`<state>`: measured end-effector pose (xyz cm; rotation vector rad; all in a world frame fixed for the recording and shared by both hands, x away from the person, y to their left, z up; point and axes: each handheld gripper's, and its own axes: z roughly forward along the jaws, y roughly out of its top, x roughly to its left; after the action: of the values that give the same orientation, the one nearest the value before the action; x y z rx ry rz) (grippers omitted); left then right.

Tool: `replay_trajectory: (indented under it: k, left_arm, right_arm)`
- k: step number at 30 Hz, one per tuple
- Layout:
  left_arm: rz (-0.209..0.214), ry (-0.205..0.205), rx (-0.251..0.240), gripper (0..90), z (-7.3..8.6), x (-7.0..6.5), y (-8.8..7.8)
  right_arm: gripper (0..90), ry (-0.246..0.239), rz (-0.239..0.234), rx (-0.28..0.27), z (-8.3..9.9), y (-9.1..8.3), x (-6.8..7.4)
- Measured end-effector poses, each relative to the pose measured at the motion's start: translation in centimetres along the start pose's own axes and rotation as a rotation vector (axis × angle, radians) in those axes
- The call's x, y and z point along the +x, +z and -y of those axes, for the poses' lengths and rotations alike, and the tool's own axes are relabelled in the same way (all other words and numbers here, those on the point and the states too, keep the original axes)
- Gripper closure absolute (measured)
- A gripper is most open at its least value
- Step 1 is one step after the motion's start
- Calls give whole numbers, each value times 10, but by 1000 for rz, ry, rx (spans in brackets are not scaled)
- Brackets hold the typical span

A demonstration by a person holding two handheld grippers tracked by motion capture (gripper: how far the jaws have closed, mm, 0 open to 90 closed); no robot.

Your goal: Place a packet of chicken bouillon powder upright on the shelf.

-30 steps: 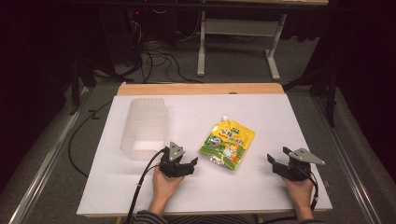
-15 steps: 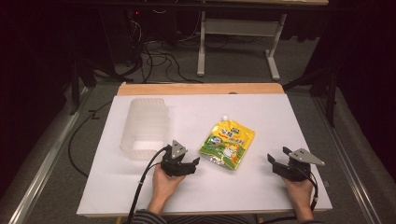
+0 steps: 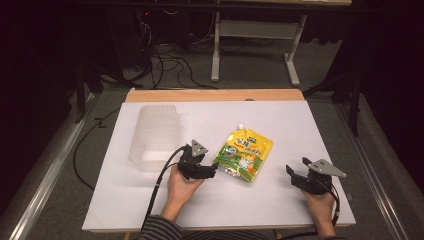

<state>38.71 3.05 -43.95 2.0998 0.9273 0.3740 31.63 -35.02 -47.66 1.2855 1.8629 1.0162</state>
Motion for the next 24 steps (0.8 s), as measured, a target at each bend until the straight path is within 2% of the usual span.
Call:
replay_trajectory:
  k: [4,7,16,20,24]
  left_arm:
    - [21,-17,25,243,-15,3,6]
    - [35,-12,44,234,-27,3,11]
    - [75,-8,102,234,-47,4,30]
    - [97,-21,127,234,-58,8,40]
    - [109,-21,135,235,-67,9,48]
  right_arm:
    - [303,1,3,0,0,0,0]
    - [303,4,2,1,0,0,0]
    - [305,-1,3,5,0,0,0]
    - [305,-1,4,8,0,0,1]
    - [305,-9,4,10,0,1,1]
